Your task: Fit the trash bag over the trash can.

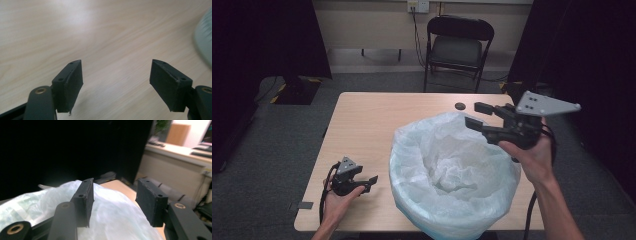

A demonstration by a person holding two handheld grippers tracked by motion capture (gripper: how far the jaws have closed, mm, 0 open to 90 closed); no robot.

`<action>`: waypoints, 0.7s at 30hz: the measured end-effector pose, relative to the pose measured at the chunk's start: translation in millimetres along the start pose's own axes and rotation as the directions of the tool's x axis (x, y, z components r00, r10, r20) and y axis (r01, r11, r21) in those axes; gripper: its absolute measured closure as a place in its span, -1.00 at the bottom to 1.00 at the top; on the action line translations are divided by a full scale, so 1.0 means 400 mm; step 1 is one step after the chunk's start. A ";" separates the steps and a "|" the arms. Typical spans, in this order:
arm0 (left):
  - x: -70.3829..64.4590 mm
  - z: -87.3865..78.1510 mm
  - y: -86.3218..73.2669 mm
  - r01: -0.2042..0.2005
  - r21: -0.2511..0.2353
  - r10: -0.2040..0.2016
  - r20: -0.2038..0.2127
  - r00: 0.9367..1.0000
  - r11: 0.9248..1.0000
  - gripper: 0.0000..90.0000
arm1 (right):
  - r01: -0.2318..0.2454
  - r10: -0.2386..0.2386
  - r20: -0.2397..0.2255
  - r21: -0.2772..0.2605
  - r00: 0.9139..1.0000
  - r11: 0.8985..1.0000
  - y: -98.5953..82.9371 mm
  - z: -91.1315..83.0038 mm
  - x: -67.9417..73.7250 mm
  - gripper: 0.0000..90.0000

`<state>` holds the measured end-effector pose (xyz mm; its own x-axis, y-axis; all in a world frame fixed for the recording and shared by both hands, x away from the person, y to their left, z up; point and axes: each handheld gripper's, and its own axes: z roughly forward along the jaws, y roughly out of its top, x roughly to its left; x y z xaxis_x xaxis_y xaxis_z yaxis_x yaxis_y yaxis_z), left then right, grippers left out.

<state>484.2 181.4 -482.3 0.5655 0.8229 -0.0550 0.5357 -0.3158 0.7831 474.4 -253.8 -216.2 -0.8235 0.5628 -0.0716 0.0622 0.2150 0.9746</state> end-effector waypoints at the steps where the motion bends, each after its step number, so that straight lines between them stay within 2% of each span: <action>1: 0.002 0.007 -0.004 -0.034 0.002 0.034 -0.011 0.999 0.999 -0.43 | -0.004 0.004 -0.013 0.013 1.000 1.000 0.006 0.020 -0.001 0.04; 2: 0.002 0.014 -0.009 -0.044 0.019 0.045 -0.019 0.999 0.999 -0.43 | -0.012 0.013 -0.030 0.031 0.999 0.999 0.010 0.041 -0.002 0.02; 3: 0.001 0.022 -0.013 -0.042 0.033 0.043 -0.010 0.999 0.999 -0.43 | -0.018 0.021 -0.048 0.077 0.999 0.997 0.012 0.082 -0.004 -0.01; 5: -0.004 0.035 -0.019 -0.066 0.067 0.067 -0.008 0.998 0.996 -0.44 | -0.025 0.032 -0.048 0.134 0.998 0.991 0.005 0.120 -0.007 -0.01; 6: -0.008 0.037 -0.019 -0.071 0.069 0.072 -0.006 0.997 0.995 -0.44 | -0.025 0.033 -0.048 0.163 0.998 0.986 -0.002 0.137 -0.009 0.00; 7: -0.008 0.037 -0.018 -0.079 0.072 0.080 -0.008 0.997 0.994 -0.44 | -0.025 0.033 -0.048 0.163 0.998 0.986 -0.002 0.137 -0.009 0.00; 8: -0.008 0.038 -0.018 -0.070 0.069 0.071 -0.010 0.997 0.995 -0.44 | -0.025 0.037 -0.054 0.198 0.998 0.980 -0.010 0.153 -0.011 0.00; 9: -0.007 0.040 -0.019 -0.062 0.065 0.063 -0.003 0.998 0.996 -0.44 | -0.030 0.045 -0.056 0.236 0.997 0.971 -0.019 0.166 -0.013 0.01; 10: -0.005 0.040 -0.019 -0.067 0.067 0.068 -0.003 0.998 0.995 -0.48 | -0.023 0.042 -0.057 0.293 0.997 0.956 -0.036 0.187 -0.016 0.01; 11: -0.004 0.041 -0.019 -0.064 0.065 0.065 -0.005 0.998 0.996 -0.48 | -0.023 0.042 -0.057 0.293 0.997 0.956 -0.036 0.187 -0.016 0.01; 13: -0.003 0.042 -0.019 -0.063 0.063 0.064 -0.005 0.998 0.996 -0.50 | -0.018 0.045 -0.068 0.347 0.997 0.938 -0.052 0.202 -0.016 0.00; 14: -0.002 0.042 -0.019 -0.065 0.064 0.066 -0.005 0.998 0.996 -0.50 | -0.011 0.038 -0.065 0.376 0.997 0.927 -0.060 0.209 -0.015 0.00; 15: -0.003 0.042 -0.019 -0.064 0.063 0.064 -0.005 0.998 0.996 -0.50 | -0.003 0.026 -0.048 0.423 0.999 0.906 -0.068 0.223 -0.013 0.00; 16: -0.003 0.042 -0.020 -0.063 0.061 0.064 -0.004 0.998 0.996 -0.50 | -0.003 0.026 -0.048 0.423 0.999 0.906 -0.068 0.223 -0.013 0.00; 17: -0.002 0.043 -0.020 -0.062 0.060 0.063 -0.004 0.998 0.996 -0.50 | 0.008 0.018 -0.052 0.457 0.998 0.889 -0.071 0.233 -0.010 -0.01; 18: -0.002 0.043 -0.020 -0.062 0.060 0.063 -0.004 0.998 0.996 -0.51 | 0.008 0.018 -0.052 0.457 0.998 0.889 -0.071 0.233 -0.010 -0.01; 19: -0.002 0.043 -0.020 -0.062 0.057 0.062 -0.005 0.998 0.996 -0.51 | 0.019 0.009 -0.057 0.471 0.998 0.882 -0.074 0.238 -0.008 -0.02; 20: -0.001 0.043 -0.021 -0.060 0.056 0.061 -0.008 0.998 0.997 -0.51 | 0.040 -0.011 -0.061 0.500 0.998 0.865 -0.080 0.248 -0.002 -0.03; 21: -0.001 0.043 -0.021 -0.060 0.056 0.061 -0.008 0.998 0.997 -0.51 | 0.040 -0.011 -0.061 0.500 0.998 0.865 -0.080 0.248 -0.002 -0.03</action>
<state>490.0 175.6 -499.5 0.5919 0.8060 -0.0022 0.5350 -0.3909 0.7490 528.9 -182.2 -268.4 -0.8571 0.5105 -0.0691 0.3028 0.6077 0.7341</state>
